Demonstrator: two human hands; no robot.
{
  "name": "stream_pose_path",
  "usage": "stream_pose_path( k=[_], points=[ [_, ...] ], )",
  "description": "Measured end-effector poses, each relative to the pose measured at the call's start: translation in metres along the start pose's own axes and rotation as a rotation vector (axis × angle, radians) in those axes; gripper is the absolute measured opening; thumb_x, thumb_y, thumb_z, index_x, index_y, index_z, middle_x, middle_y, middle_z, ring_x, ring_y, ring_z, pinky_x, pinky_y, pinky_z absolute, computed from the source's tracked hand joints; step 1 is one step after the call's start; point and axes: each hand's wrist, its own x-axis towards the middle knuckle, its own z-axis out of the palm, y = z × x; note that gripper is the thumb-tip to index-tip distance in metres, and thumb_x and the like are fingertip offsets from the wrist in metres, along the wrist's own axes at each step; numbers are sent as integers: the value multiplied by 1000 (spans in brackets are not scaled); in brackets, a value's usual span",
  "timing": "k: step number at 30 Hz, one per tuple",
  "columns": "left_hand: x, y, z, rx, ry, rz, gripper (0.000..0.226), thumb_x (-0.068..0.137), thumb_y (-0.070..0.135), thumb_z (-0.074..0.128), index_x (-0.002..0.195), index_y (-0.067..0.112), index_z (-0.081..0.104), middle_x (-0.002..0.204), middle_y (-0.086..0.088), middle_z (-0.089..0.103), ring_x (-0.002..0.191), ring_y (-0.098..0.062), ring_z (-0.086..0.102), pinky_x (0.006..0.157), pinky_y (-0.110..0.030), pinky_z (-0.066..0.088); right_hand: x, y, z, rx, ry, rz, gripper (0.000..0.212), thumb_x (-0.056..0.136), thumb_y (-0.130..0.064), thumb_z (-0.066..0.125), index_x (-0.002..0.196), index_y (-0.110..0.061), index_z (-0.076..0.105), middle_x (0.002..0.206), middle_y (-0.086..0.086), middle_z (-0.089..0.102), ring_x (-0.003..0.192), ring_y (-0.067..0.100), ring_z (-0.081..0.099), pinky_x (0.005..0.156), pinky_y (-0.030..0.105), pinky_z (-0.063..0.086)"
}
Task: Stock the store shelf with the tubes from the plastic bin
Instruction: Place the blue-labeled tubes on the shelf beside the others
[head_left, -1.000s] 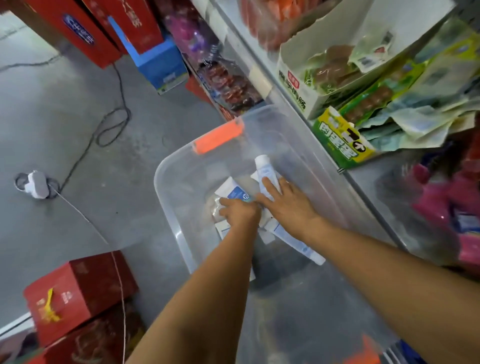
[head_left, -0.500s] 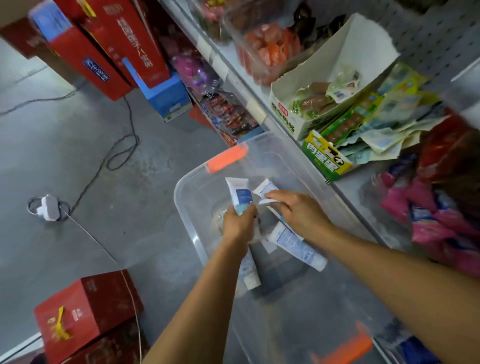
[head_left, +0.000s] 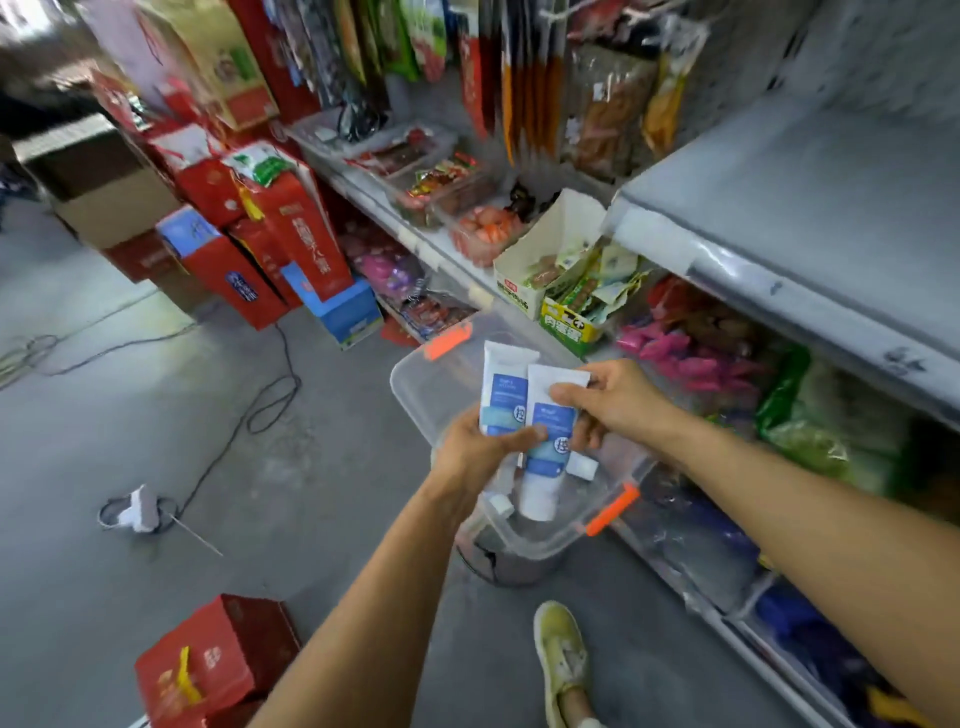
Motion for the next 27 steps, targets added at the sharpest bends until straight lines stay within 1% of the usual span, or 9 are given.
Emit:
stream_pose_path(
  k=[2,5,8,10,14,18,21,24,27],
  points=[
    [-36,13,14,5,-33,45,28,71,8,83,94,18,71,91,-2,76,86,-24,73,74,-38,59,-43,-11,-9,41,57,-29,17,91,-14,63,95,3,65,69,31,64,35,17,57,34,20,40],
    [-82,29,40,-8,-43,111,26,72,2,80,92,16,71,89,-3,76,78,-19,72,67,-32,59,-108,-21,-20,82,149,-56,13,87,-19,68,96,-9,68,75,21,68,42,15,58,37,23,43],
    [-119,42,70,-33,-51,146,30,73,3,78,102,10,71,96,-9,75,81,-24,71,58,-30,54,-171,-20,-30,10,127,-65,25,81,-14,75,105,-17,69,99,6,74,80,17,68,76,36,56],
    [-141,51,92,-57,-70,166,32,74,2,78,105,7,70,98,-11,75,85,-28,72,61,-34,57,-209,-17,-36,-62,96,-61,41,75,-9,79,112,-18,66,104,4,73,90,16,68,86,38,54],
    [-188,66,145,-56,-125,259,29,75,-2,76,102,7,70,91,-7,76,77,-21,74,63,-34,60,-276,-19,-53,-166,237,-52,63,64,-27,84,115,-30,47,106,-8,66,90,8,66,71,29,56],
    [-232,74,203,-13,-180,360,32,75,5,78,105,10,68,95,-6,76,84,-23,73,74,-40,60,-349,-31,-88,-212,366,-146,49,71,-16,78,100,-38,44,92,-17,59,72,-7,62,51,10,44],
    [-274,76,255,-7,-225,450,33,76,5,78,106,10,68,95,-3,76,87,-22,73,77,-38,59,-409,-28,-122,-233,454,-153,48,72,-14,74,105,-35,47,94,-18,60,80,-2,62,62,13,49],
    [-325,75,313,-31,-269,489,33,75,5,78,106,11,67,92,-3,76,84,-22,73,72,-37,60,-468,-16,-160,-245,549,-156,54,73,-23,76,117,-28,45,99,-19,60,86,-1,61,61,9,45],
    [-372,74,369,-40,-321,510,33,76,9,78,106,12,66,92,-3,76,82,-22,73,73,-43,60,-530,-9,-197,-292,631,-172,55,74,-30,76,121,-28,46,107,-15,62,92,3,61,77,22,52]
  ],
)
